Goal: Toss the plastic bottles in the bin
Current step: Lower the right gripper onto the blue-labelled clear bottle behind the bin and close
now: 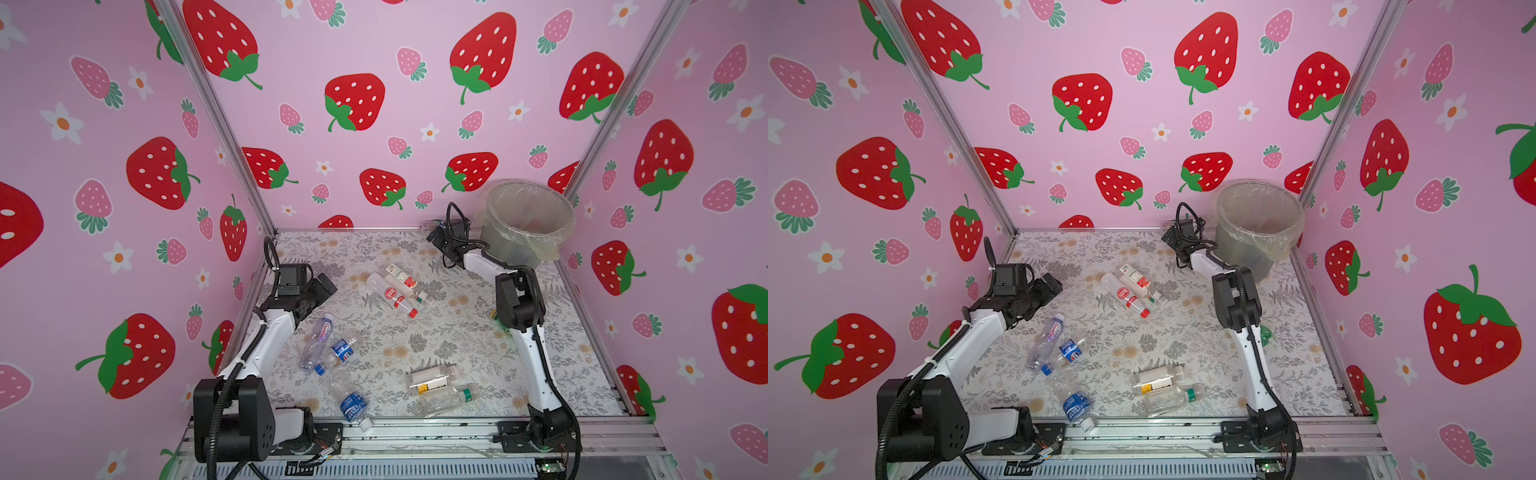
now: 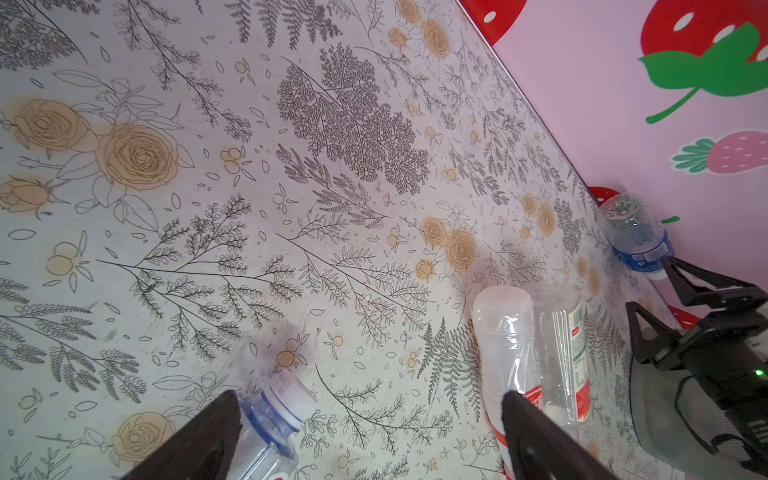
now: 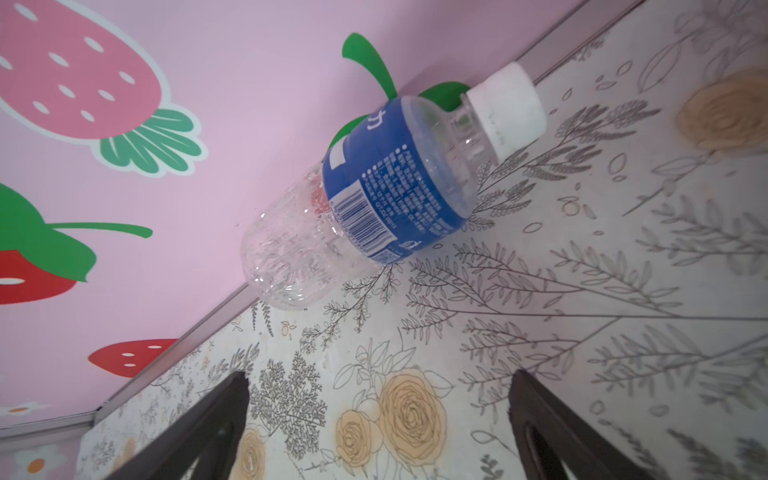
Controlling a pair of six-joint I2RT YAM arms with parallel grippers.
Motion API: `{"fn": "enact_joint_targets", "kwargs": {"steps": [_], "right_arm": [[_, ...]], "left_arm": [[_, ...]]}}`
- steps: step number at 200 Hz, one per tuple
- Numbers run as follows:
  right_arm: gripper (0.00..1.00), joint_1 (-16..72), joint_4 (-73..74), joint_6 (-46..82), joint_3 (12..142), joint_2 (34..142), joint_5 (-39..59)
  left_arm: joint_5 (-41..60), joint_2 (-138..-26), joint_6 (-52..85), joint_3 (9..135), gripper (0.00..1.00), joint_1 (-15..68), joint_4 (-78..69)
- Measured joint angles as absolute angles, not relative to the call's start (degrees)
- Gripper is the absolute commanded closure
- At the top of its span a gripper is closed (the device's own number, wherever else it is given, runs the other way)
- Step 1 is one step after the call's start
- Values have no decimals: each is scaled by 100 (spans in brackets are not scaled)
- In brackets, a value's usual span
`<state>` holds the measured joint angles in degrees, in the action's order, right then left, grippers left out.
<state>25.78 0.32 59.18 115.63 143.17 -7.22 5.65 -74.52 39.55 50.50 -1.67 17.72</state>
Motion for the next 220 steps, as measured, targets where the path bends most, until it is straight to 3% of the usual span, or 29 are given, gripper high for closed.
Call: {"fn": "enact_joint_targets", "kwargs": {"steps": [88, 142, 220], "right_arm": [[0, 2602, 679, 7332, 12838, 15447, -888], [7, 2554, 941, 7946, 13979, 16280, -1013], [15, 2397, 1341, 8606, 14621, 16807, -1361]], "left_arm": [[694, -7550, 4045, 5015, 0, -174, 1638], [714, -7592, 4062, 5004, 0, -174, 1586], [716, -7728, 4082, 4971, 0, -174, 1511]]}}
